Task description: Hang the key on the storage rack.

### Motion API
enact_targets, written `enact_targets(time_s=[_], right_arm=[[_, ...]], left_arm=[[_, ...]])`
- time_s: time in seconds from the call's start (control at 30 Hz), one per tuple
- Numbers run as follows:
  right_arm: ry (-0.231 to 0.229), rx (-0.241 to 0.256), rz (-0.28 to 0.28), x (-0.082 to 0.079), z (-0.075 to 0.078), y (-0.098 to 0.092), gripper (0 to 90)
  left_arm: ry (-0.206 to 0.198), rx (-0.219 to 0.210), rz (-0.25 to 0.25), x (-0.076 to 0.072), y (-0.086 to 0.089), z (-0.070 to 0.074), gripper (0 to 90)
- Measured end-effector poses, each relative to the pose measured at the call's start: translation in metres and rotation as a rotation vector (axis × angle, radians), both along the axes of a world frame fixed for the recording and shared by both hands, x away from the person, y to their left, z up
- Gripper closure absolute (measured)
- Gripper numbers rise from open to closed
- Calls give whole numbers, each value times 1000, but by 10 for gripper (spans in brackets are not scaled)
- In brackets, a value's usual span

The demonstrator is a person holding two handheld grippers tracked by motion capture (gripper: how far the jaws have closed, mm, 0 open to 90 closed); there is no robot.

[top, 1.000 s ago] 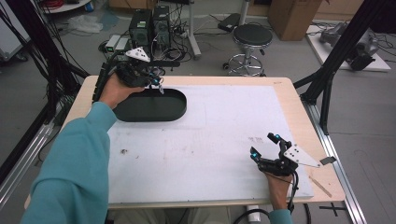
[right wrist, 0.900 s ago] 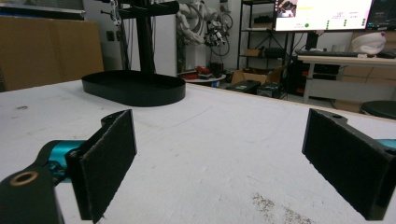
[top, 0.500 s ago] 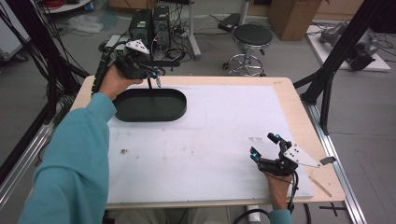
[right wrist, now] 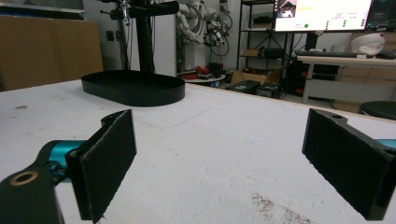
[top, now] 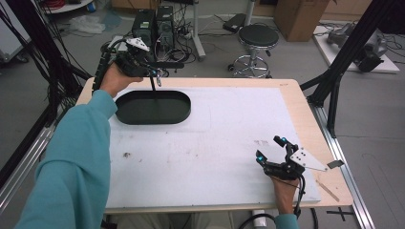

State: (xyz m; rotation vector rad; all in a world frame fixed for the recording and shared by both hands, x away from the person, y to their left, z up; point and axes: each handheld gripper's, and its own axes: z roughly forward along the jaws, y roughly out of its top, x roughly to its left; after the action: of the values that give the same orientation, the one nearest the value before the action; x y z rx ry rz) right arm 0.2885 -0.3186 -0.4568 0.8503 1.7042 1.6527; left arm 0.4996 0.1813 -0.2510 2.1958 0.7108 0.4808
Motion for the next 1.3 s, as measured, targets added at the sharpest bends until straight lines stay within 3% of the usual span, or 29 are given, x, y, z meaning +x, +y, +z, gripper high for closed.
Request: enact_targets(time_s=[0.7, 1.3], right_arm=[[0, 8, 1, 0, 0, 0, 92], [-3, 11, 2, 0, 0, 0, 92]], left_arm=[[6, -4, 41, 12, 7, -8, 883], [12, -10, 48, 18, 10, -13, 882]])
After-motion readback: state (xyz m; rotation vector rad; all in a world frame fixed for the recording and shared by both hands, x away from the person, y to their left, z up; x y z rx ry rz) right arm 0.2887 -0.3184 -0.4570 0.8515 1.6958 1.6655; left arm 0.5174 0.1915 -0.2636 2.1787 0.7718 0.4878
